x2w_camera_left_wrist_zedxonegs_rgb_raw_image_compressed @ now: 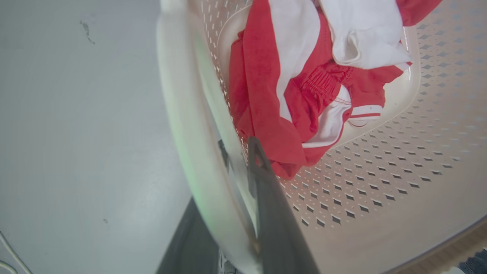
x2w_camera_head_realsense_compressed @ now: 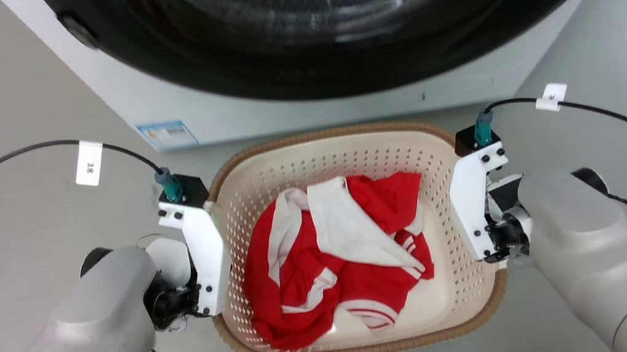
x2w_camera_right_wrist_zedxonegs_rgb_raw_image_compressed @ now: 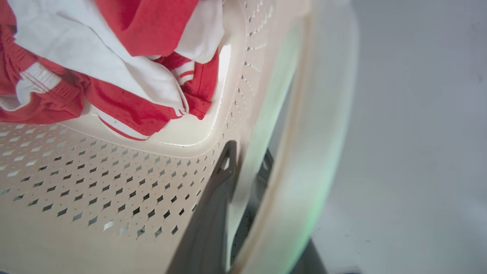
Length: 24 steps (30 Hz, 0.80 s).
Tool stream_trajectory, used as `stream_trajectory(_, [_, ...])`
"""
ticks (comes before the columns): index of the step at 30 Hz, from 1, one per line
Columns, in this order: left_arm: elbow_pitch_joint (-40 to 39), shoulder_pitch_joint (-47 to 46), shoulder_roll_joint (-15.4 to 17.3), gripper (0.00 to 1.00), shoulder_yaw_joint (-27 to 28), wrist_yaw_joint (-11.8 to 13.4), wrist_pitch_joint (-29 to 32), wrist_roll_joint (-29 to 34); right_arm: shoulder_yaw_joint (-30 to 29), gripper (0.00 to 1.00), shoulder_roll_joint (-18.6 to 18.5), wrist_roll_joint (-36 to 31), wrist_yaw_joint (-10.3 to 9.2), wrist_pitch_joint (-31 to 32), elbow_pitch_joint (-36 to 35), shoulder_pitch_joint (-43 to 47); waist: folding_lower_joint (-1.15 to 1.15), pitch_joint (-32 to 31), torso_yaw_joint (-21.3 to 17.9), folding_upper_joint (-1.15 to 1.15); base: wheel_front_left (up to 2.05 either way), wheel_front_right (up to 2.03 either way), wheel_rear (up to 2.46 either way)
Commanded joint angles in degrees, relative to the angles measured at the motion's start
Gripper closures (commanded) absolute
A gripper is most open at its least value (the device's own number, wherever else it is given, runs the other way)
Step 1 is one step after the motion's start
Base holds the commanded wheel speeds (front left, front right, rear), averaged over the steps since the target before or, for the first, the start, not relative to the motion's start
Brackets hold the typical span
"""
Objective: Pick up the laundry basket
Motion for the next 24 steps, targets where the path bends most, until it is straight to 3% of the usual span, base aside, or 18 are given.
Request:
stream_trajectory(1, [-0.51,0.46,1.03,1.0,-0.35,-0.17,0.54,0.31,0.93,1.0,-0.84,-0.1,0.0,0.66,-0.08,1.1,0.01,-6.32,-0.11,0.0,0.0,0.0,0.0])
stream_trajectory(14, [-4.94,6.47,3.98,1.0,-1.95,-0.32,6.18,-4.52,5.54,1.0,-0.78,7.2,0.07,5.29,-2.01,5.89,0.01,-19.66,-1.07,0.0,0.0,0.0,0.0])
stream_trajectory(24, [-5.98,8.57,3.85,1.0,-2.11,-0.38,11.56,-7.44,9.06,1.0,-0.64,11.25,0.08,10.21,-3.76,6.95,0.01,-22.29,-1.76,0.0,0.0,0.0,0.0])
